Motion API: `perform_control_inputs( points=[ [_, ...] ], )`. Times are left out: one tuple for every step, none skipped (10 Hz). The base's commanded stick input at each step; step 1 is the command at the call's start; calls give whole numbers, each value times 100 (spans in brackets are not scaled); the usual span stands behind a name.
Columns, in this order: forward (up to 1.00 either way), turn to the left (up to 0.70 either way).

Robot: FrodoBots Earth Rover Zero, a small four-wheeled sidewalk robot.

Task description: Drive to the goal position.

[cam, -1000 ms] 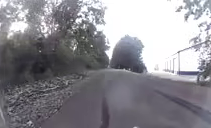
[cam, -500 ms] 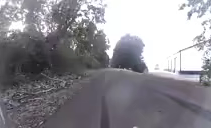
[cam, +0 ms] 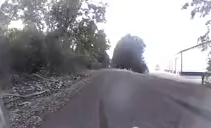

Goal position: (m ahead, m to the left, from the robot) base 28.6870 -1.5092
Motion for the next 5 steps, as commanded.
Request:
perform_control_inputs(
  points=[
    [70, 0],
    [70, 0],
    [70, 0],
    [70, 0],
    [70, 0]
  ],
)
